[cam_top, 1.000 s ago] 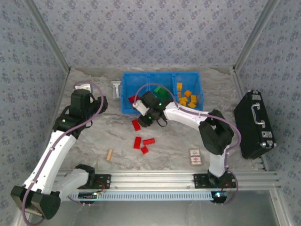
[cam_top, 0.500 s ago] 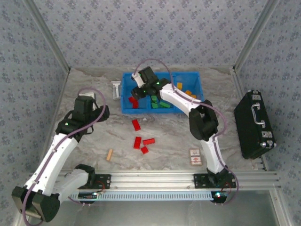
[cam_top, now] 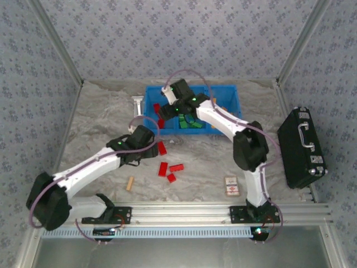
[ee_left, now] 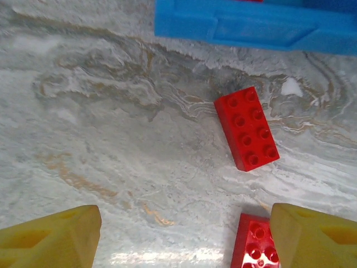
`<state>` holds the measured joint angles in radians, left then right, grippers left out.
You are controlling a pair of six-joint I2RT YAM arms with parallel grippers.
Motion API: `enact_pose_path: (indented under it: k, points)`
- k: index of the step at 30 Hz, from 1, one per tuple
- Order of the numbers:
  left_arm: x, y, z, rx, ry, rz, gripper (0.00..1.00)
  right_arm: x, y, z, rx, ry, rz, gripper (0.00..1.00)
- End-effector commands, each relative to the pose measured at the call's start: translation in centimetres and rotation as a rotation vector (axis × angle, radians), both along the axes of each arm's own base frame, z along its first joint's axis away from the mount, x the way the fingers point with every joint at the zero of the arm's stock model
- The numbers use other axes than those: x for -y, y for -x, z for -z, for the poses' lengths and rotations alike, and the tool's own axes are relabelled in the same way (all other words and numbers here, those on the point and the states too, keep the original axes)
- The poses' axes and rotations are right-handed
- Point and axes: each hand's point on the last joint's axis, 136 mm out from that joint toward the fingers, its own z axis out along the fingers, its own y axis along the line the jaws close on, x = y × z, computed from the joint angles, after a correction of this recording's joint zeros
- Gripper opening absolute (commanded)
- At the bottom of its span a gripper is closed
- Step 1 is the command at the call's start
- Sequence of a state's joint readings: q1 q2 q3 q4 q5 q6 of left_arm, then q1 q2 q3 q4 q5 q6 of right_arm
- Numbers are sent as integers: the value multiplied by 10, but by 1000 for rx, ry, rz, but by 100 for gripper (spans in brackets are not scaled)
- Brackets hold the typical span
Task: Sort the legos into containers by color
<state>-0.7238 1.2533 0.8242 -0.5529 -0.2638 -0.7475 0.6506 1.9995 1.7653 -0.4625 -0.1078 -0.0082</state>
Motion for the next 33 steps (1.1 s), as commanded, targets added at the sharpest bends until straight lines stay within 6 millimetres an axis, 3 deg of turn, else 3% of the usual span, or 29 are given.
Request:
enact_pose_path:
  k: [1,8,14,20,25,33]
  points:
    - [22,-19,-4,55,78,-81,79,34,10,-47,69,-42,49,74]
    - [60,-32,21,13,65,-66,79,103,47,-42,42,-42,118,75]
    - [70,-40,40,-1,55,-142,79,130,72,-36,8,-64,152,76]
    - [75,-48,58,-43,-44,-133,74,140,90,-27,-9,-100,144,75]
    - [79,-48,71,-71,-88,-143,68,133,97,-33,-3,-168,116,73]
    - [64,-41,77,-90,-155,-175,59,138,101,-45,33,-194,120,73]
